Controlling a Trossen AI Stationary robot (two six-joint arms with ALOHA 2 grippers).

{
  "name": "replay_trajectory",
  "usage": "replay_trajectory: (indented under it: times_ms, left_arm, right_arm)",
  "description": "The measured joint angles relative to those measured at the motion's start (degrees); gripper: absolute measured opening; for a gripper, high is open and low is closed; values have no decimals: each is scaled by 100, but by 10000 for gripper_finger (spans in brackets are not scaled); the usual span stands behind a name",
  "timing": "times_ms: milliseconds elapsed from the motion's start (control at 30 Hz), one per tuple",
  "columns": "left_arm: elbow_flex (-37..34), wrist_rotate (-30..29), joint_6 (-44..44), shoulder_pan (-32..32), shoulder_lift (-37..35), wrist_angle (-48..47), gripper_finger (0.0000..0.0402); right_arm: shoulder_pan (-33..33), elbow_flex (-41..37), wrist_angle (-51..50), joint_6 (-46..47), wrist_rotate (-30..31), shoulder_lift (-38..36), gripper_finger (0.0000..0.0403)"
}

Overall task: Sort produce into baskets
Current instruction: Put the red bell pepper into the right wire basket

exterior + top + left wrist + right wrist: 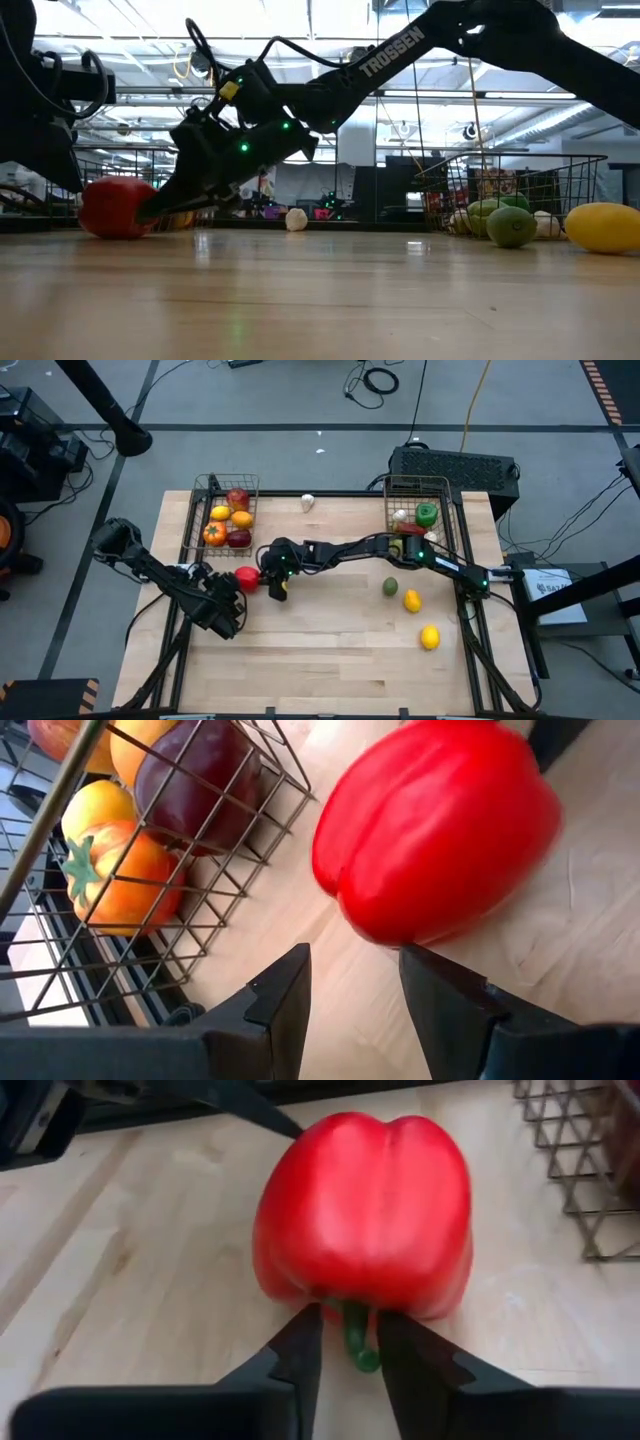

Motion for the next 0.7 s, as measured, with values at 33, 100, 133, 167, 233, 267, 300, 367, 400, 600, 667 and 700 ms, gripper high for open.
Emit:
replay_trajectory:
  times_ms: [33, 100, 133, 167, 233, 267, 300, 367, 400, 600, 667, 700]
  left_arm:
    - [0, -10, 1, 0, 0, 0, 161]
    - [0, -22, 0, 0, 0, 0, 161]
    - [0, -25, 1, 0, 0, 0, 161]
    - [0, -26, 0, 0, 0, 2, 161]
    - [0, -26, 0, 0, 0, 3, 161]
    - [0, -26, 0, 0, 0, 4, 161]
    - [0, -26, 0, 0, 0, 7, 161]
    - [0, -26, 0, 0, 0, 9, 161]
    - [0, -26, 0, 0, 0, 11, 161]
    - [0, -26, 0, 0, 0, 11, 161]
    - [0, -26, 0, 0, 0, 13, 161]
    - [0, -26, 0, 0, 0, 13, 161]
  right_arm:
    - [2, 0, -2, -1, -69, 0, 88]
    - [-5, 0, -8, -14, -132, 0, 71]
    - [-5, 0, -8, -21, -132, 0, 63]
    - [-5, 0, -7, -25, -132, 0, 55]
    - [-5, 0, -2, -25, -135, 0, 38]
    - [-5, 0, -3, -23, -135, 0, 30]
    - [-5, 0, -6, -24, -135, 0, 22]
    - [-5, 0, -11, -22, -135, 0, 12]
    - [-5, 0, -16, -20, -135, 0, 11]
    - [-9, 0, -35, 58, -133, 0, 65]
    - [-9, 0, -37, 80, -132, 0, 91]
    - [-9, 0, -38, 83, -132, 0, 102]
